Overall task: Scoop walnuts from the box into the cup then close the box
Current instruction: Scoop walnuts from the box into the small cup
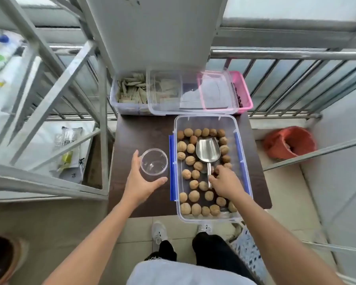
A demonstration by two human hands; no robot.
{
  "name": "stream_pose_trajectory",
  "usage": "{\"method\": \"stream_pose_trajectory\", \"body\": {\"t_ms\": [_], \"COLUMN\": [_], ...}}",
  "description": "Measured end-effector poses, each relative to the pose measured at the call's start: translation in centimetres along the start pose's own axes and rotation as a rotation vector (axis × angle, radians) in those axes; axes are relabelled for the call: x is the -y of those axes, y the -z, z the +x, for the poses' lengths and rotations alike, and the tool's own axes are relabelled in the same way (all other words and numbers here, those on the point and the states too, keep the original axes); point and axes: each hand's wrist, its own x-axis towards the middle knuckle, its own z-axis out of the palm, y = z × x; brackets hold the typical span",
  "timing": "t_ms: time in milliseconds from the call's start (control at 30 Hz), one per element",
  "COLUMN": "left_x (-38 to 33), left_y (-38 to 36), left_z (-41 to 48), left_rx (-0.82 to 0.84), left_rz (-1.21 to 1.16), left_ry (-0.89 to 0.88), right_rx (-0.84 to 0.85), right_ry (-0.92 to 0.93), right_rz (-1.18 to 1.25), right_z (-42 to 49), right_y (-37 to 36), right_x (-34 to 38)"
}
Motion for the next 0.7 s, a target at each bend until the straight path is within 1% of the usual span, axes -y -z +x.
{"method": "stream_pose_trajectory", "body": {"t_ms": [100,200,267,333,433,567,700], "left_x": [-0.5,-0.6,-0.5,-0.4,-0.3,-0.3,0.0], "left_y": [-1.4,-2.7,-3.1,-3.5,-3.7,-3.8,-3.7], "left_z": [0.4,0.8,1.0,1.0,0.7,0.7,0.7], "left_rx": [-0.038,-0.111,-0.152,-0.200,-0.213,-0.224,-0.231], "left_rz": [0.017,0.037,0.051,0.054,0.039,0.034,0.035], "left_ry": [0.022,0.060,0.074,0.094,0.143,0.174,0.180], "right_rx": [-0.019,-0.020,0.020,0.089,0.167,0.255,0.227], "right_ry": [-0.006,-0.020,-0.022,-0.023,-0.024,0.049,0.120], "right_rz": [0.017,-0.035,-0.073,-0.062,-0.072,-0.205,-0.338], "right_z": [0.5,1.0,1.7,2.4,3.2,3.9,3.3], "right_y": [-0.1,0.0,0.4,0.9,2.4,5.4,8.4], "right_x": [0.2,0.7,0.8,0.7,0.5,0.4,-0.1]}}
